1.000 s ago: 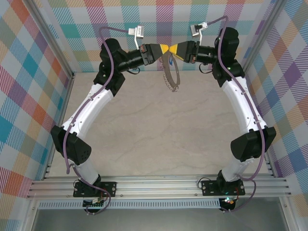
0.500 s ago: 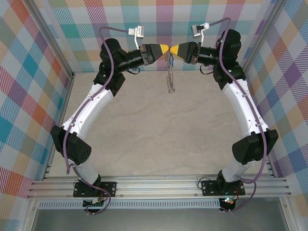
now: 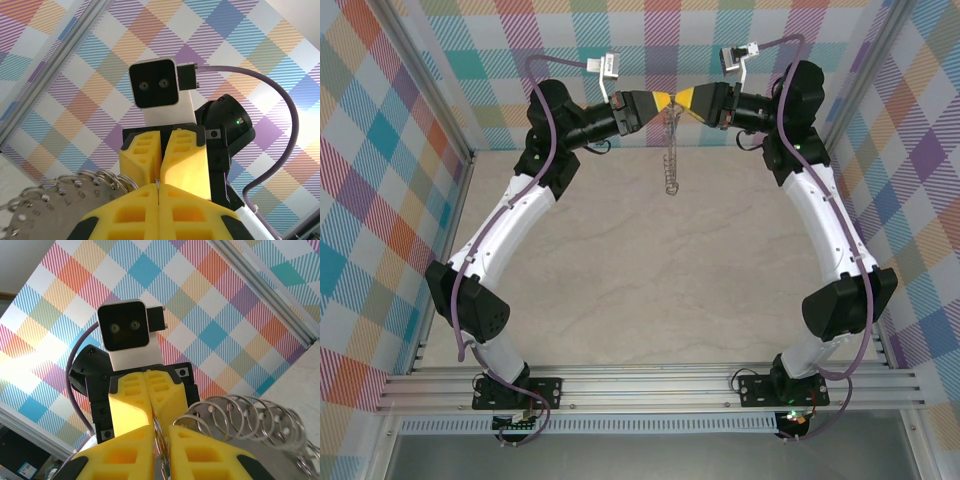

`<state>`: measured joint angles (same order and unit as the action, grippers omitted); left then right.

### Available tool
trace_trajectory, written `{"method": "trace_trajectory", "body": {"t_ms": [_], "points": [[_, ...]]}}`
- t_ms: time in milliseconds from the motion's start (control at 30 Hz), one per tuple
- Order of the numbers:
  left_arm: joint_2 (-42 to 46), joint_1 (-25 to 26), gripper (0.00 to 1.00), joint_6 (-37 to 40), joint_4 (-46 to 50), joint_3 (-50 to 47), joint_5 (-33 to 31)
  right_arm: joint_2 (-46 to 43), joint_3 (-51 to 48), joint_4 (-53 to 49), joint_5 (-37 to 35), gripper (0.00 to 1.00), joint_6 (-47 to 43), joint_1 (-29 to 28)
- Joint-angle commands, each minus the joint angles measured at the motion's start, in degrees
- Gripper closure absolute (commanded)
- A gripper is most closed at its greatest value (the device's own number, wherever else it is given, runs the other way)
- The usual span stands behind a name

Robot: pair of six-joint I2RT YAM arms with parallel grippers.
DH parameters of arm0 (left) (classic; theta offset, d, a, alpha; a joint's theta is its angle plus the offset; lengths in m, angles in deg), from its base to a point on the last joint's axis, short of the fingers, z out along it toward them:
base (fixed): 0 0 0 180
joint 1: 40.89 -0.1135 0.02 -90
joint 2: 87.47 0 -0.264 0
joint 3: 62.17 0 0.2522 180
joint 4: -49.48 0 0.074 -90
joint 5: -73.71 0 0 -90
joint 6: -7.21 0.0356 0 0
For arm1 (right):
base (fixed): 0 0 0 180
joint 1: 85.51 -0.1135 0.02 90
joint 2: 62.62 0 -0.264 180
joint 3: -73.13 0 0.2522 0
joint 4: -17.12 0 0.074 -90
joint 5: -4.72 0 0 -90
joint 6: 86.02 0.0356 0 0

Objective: Put the keys on the keyring

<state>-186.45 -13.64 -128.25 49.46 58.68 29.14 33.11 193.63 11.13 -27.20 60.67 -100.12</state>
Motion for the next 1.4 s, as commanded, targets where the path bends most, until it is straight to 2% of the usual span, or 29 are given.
{"method": "trace_trajectory", "body": {"t_ms": [0,300,400,500,567,733,900,933,1033,1133,1367], "points": [[0.53,0.42,1.0,0.35,-2.7,1.68,0.32,0.34,-0.38,4.85,0.47,0.85,1.92,-0.15],[0.43,0.5,1.0,0.35,-2.7,1.72,0.08,0.42,-0.63,4.98,1.17,0.93,2.11,-0.34],[0.45,0.53,1.0,0.36,-2.74,1.65,0.01,0.52,-0.73,4.97,1.66,0.85,2.24,-0.51],[0.44,0.48,1.0,0.33,-2.74,1.63,-0.17,0.43,-1.25,4.97,1.6,0.84,2.24,-0.59],[0.39,0.59,1.0,0.26,-2.83,1.63,-0.27,0.3,-1.68,5.05,1.51,0.86,2.29,-0.64],[0.36,0.61,1.0,0.26,-2.83,1.63,-0.51,0.17,-2.1,4.77,1.58,1.0,1.81,-0.68],[0.37,0.58,1.0,2.06,0.33,2.68,-0.3,-0.01,-1.21,-0.06,1.52,1.0,-2.1,-0.58],[0.42,0.58,0.97,3.22,2.5,3.21,-0.34,-0.17,-0.84,-2.43,1.53,1.0,-4.02,-0.59],[1.02,0.31,0.75,6.82,8.13,4.42,-0.45,-0.04,1.55,-11.01,2.7,1.0,-10.63,-0.12],[1.76,-0.09,0.59,10.78,13.71,5.34,-0.43,1.21,5.37,-21.57,4.84,1.0,-18.27,0.8],[1.67,-1.12,0.4,21.22,28.73,8.39,1.53,4.89,11.82,-36.12,11.34,1.0,-29.56,2.99]]}}
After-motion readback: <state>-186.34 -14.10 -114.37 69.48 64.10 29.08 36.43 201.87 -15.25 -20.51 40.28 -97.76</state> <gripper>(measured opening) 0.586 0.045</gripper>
